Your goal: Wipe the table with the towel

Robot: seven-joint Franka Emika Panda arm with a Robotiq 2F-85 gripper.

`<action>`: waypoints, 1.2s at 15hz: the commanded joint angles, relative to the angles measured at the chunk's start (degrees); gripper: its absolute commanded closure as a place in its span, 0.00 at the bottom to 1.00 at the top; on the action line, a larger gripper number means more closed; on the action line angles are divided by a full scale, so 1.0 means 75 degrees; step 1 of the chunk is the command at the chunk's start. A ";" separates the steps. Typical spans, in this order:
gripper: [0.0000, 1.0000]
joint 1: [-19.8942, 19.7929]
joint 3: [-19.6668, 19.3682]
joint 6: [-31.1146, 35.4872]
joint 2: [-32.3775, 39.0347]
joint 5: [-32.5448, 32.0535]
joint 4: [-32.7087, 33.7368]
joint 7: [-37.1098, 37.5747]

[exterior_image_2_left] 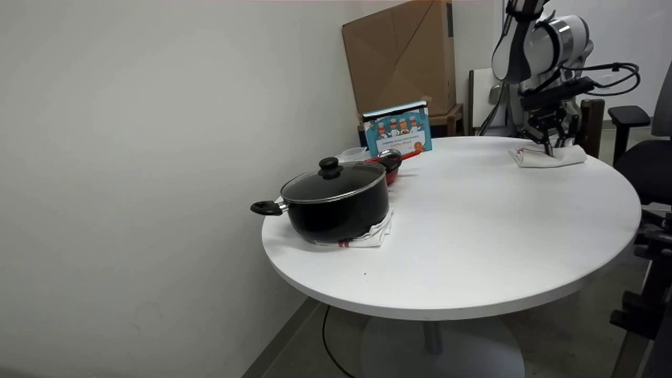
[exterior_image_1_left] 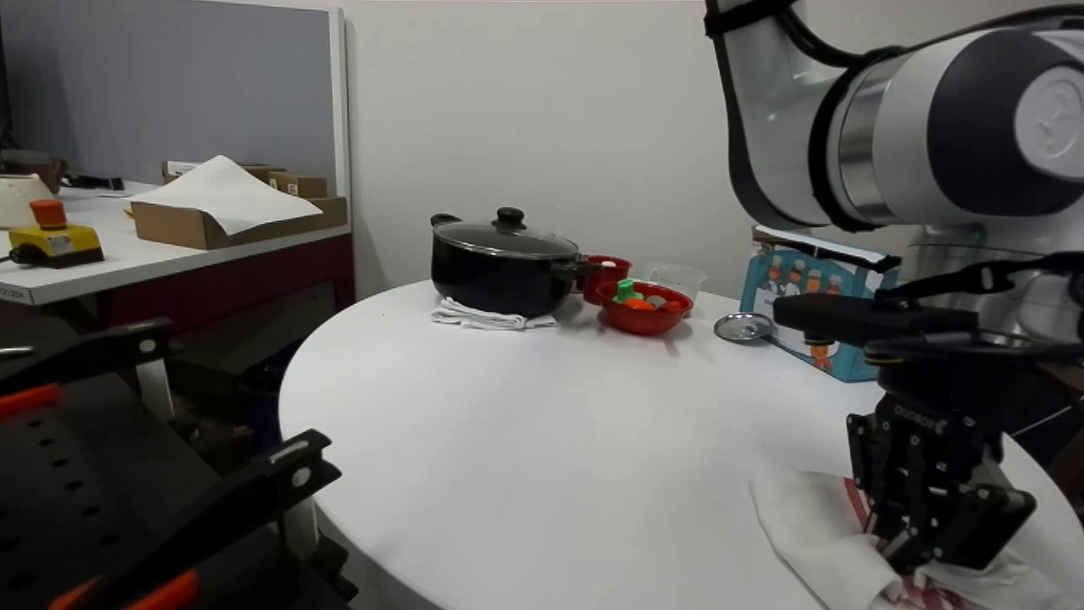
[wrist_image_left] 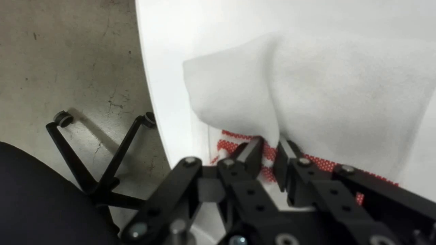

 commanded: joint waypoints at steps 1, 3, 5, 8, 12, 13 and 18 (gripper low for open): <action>0.93 0.0381 0.0243 -0.0356 0.0526 0.0001 0.0593 0.0162; 0.93 0.0521 0.0323 -0.0481 0.0588 -0.0033 0.0734 0.0129; 0.93 0.0653 0.0366 -0.0582 0.0626 -0.0045 0.0842 0.0111; 0.93 0.0766 0.0391 -0.0663 0.0669 -0.0052 0.0941 0.0089; 0.93 0.0784 0.0396 -0.0779 0.0723 -0.0063 0.1062 0.0080; 0.93 0.0782 0.0396 -0.0805 0.0734 -0.0065 0.1087 0.0080; 0.93 0.0778 0.0399 -0.0879 0.0764 -0.0072 0.1155 0.0081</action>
